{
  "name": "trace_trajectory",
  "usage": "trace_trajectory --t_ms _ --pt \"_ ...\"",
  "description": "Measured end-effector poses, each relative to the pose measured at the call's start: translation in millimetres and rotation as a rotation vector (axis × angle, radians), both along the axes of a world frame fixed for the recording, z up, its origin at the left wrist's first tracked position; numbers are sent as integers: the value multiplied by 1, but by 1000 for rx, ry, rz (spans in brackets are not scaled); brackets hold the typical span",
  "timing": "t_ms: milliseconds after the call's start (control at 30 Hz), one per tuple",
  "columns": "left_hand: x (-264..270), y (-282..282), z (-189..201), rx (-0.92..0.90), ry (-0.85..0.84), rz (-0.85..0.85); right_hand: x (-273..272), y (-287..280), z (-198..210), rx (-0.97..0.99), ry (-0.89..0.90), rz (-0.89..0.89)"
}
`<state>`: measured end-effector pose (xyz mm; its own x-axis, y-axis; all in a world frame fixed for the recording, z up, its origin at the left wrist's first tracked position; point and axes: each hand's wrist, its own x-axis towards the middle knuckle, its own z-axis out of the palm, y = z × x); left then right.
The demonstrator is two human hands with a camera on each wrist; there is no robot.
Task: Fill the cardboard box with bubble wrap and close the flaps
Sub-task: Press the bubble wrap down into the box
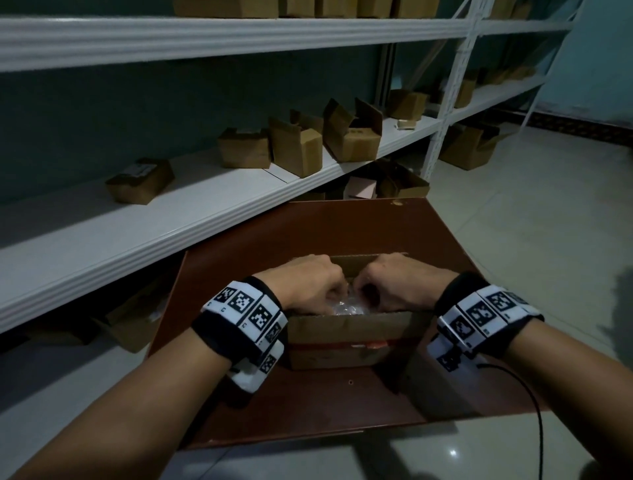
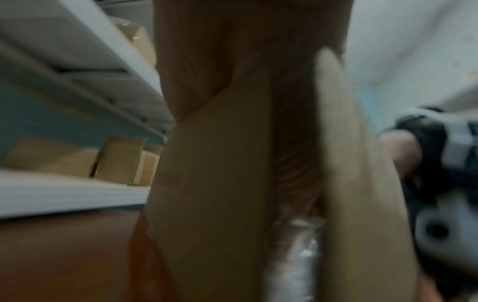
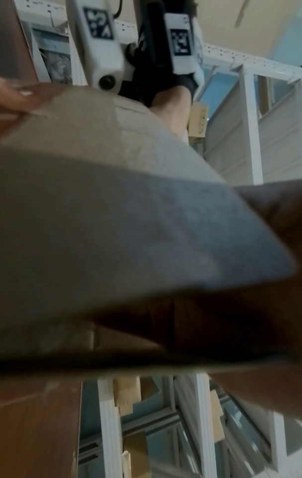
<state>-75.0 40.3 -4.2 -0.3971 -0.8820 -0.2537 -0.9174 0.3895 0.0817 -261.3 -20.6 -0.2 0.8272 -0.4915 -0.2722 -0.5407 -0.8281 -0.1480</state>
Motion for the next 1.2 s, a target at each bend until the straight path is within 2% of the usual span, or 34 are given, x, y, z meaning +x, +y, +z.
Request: trace_trajectory --t_ms 33,133,233,300,400,467,567,767,867,967,1200 --pt "2 1 3 21 22 13 1 0 -1 4 12 -5" --pt "8 3 11 131 247 93 2 0 -1 36 51 -38" --pt "16 7 20 68 340 136 1 2 0 39 54 -33" --pt "16 11 27 -75 263 131 1 3 1 19 53 -32" --pt "5 19 39 -217 -50 128 1 3 1 -7 49 -46" --pt "-7 23 40 -244 -180 114 1 3 1 -26 45 -51" --pt "-16 24 27 -168 -170 88 0 3 -1 -22 33 -65" --pt "-11 16 23 114 -112 135 -2 2 -3 -9 25 -72" --pt "-13 14 15 119 -88 131 -3 4 -3 14 17 -73" --pt "-16 11 10 88 -135 106 -4 6 -2 39 3 -82" --pt "-17 16 11 -158 -232 5 -5 5 -1 46 -27 -67"
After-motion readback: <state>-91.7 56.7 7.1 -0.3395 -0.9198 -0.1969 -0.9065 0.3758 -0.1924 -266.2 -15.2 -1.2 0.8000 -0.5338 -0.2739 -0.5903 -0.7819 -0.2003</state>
